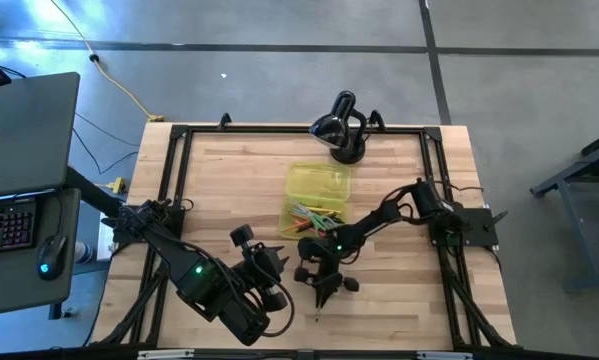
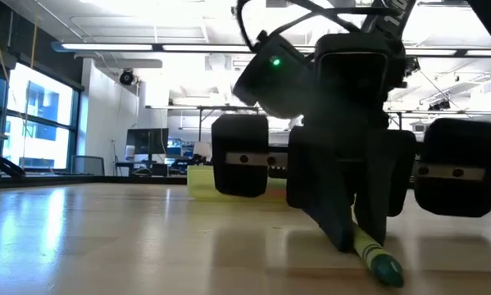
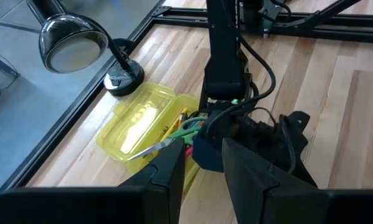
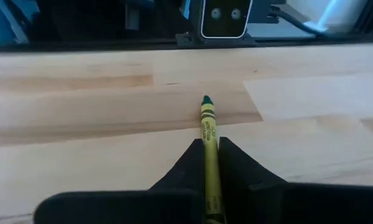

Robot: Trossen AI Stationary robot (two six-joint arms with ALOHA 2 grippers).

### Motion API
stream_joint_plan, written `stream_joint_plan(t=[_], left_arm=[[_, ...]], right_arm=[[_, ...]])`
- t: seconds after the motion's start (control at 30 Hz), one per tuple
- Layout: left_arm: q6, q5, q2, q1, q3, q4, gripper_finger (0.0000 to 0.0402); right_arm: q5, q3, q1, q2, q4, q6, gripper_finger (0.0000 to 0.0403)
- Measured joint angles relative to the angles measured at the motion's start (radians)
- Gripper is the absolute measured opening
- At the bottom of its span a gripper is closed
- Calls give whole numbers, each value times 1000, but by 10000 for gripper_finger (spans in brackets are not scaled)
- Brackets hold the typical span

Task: Pick & place school supplies into a supply box
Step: Put the green crayons into the yellow school supply box

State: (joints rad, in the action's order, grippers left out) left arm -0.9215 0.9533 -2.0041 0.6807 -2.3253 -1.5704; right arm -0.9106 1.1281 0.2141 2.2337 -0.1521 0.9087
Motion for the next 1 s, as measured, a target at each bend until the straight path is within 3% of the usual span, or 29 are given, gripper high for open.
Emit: stream_joint_plan(t=[0.13, 0.27, 0.43, 0.7, 0.9, 1.0], left_arm=[[-3, 0, 0, 0, 0, 7, 138], [-3, -2, 0, 0, 0, 16, 138], [0, -2, 0, 0, 0, 30, 138], [0, -1, 0, 0, 0, 29, 138], [0, -1, 0, 0, 0, 35, 138], [0, -1, 0, 0, 0, 34, 138]], right_arm=[[37, -34, 9, -1, -115, -6, 8], [-19, -68, 7, 4, -277, -174, 7], [9, -83, -1, -21, -375, -351, 7], [114, -81, -60, -214, -330, -405, 6], [222, -79, -191, -398, -123, -339, 6], [249, -80, -276, -430, -17, -326, 6]])
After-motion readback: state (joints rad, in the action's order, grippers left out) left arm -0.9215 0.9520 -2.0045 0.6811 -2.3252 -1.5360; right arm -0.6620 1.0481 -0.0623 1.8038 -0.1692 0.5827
